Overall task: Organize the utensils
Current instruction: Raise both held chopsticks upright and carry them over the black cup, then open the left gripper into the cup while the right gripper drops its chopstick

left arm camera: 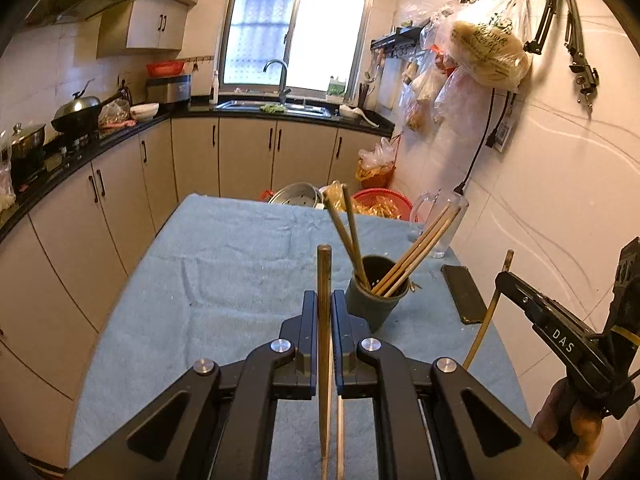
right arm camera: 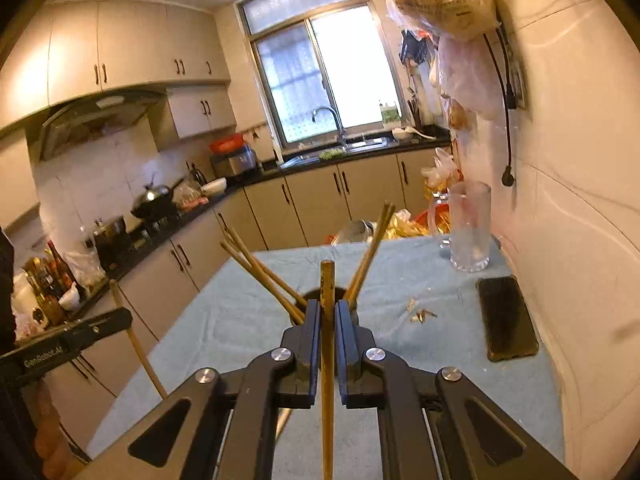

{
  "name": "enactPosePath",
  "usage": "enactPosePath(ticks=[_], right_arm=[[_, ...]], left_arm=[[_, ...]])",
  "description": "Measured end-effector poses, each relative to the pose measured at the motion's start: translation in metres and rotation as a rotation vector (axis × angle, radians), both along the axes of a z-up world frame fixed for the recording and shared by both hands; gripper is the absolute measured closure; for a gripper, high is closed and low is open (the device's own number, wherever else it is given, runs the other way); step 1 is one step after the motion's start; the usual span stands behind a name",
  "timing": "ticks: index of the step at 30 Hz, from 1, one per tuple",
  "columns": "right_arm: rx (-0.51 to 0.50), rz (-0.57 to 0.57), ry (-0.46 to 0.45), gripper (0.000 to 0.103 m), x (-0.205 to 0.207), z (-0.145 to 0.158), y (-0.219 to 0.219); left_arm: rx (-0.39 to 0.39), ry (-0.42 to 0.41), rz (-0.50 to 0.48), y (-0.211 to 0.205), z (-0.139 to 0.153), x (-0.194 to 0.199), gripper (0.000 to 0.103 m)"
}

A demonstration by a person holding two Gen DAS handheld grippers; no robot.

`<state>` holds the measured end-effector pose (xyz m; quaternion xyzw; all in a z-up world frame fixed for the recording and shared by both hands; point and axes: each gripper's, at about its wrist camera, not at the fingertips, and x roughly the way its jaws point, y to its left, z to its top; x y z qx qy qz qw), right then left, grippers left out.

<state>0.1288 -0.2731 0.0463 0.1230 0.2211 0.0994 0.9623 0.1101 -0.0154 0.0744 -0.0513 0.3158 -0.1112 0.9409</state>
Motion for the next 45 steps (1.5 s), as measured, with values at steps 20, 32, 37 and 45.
enactPosePath(ticks=[20,32,37,45], right_arm=[[0.171,-0.128,-0.278,0.095,0.043,0.075,-0.026],[0.140,-0.190,-0.290,0.095,0.091,0.043,-0.016],[0.138,-0.180,-0.258,0.095,0.093,0.021,-0.015],[0.167,-0.145,-0.182,0.093,0.094,-0.003,-0.020]], left_arm=[[-0.128,-0.246,-0.005,-0.037,0.062,0.082,0.096],[-0.126,-0.243,0.011,-0.053,0.025,0.114,0.096],[-0.106,-0.209,0.002,-0.055,0.009,0.114,0.096],[-0.102,-0.174,-0.027,-0.053,0.000,0.105,0.096]])
